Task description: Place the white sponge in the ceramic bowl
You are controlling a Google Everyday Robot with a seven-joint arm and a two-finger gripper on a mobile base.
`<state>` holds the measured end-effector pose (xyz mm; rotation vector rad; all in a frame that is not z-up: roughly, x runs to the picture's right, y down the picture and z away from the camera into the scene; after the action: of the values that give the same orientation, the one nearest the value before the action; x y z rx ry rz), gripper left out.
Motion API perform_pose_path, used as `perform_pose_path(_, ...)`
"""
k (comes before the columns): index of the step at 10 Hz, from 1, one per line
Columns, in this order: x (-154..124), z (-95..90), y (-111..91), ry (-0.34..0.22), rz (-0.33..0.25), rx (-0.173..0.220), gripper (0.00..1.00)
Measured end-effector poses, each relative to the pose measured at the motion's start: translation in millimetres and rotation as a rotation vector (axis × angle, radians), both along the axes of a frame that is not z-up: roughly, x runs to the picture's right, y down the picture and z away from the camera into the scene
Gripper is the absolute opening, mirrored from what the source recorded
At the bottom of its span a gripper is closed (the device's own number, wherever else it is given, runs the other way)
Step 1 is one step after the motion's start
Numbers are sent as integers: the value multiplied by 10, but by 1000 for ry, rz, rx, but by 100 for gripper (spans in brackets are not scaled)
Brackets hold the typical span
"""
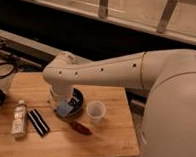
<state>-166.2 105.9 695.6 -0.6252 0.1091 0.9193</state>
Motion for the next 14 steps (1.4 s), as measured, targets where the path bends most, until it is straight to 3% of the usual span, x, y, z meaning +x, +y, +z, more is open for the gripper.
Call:
perform_pose_path(3, 142, 238, -282, 8, 8, 15, 5)
perform_pose_path(4, 236, 360, -428, 13, 30, 21, 0)
perform_pose_path(6, 394, 527, -668, 19, 102, 39, 6)
perform_pose_path(7, 476, 607, -789, 22, 152, 66, 19)
perform_pose_path(9, 473, 677, -803, 17, 125, 60, 29)
perform_pose_path(12, 398, 634, -641, 23, 104, 42, 14)
perform_pose_path(14, 351, 685, -642, 19, 91, 42, 13)
